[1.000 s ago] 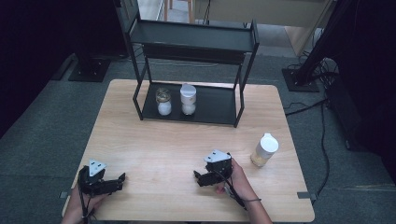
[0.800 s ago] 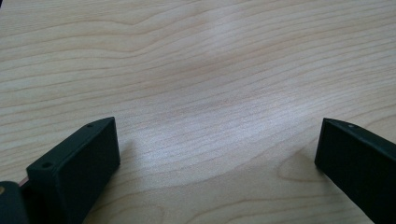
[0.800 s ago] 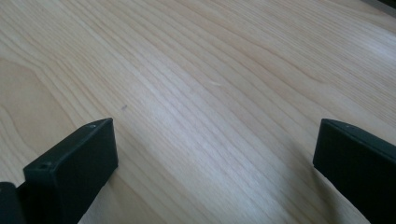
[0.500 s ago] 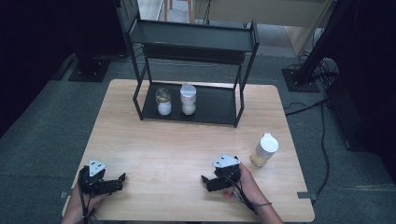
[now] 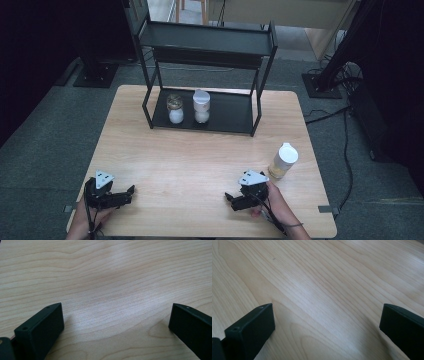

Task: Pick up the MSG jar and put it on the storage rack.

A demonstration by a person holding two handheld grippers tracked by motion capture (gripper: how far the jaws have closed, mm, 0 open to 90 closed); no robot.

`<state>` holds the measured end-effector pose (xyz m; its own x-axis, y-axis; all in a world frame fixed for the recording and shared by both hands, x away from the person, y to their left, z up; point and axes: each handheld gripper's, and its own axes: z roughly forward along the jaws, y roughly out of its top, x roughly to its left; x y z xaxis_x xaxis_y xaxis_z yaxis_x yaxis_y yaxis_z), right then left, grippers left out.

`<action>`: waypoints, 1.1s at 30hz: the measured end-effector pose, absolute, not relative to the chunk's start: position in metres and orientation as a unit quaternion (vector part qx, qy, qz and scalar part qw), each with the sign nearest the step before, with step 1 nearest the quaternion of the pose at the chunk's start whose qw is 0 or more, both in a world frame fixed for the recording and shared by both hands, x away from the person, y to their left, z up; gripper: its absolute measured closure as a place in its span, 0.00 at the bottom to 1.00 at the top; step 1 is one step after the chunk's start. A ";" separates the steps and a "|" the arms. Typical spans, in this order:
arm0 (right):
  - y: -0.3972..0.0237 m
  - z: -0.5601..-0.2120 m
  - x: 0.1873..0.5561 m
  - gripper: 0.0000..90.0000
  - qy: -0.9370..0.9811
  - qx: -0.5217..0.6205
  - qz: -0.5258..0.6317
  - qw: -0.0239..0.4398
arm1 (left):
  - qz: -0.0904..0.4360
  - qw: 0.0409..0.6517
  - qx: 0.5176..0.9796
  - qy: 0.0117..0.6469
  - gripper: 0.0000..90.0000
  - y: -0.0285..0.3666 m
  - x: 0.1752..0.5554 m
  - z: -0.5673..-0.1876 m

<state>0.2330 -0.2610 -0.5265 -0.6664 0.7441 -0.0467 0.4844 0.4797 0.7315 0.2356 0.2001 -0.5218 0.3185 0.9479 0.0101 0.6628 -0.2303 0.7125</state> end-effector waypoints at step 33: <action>-0.322 -0.527 0.201 0.00 0.837 0.372 0.353 0.188 | 0.230 0.311 0.749 0.538 0.00 0.200 0.236 -0.522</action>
<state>0.2012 -0.3219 -0.5270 -0.6520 0.7564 -0.0526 0.4903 0.4735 0.7317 0.2356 0.1998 -0.5219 0.3164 0.9486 0.0098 0.6629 -0.2284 0.7131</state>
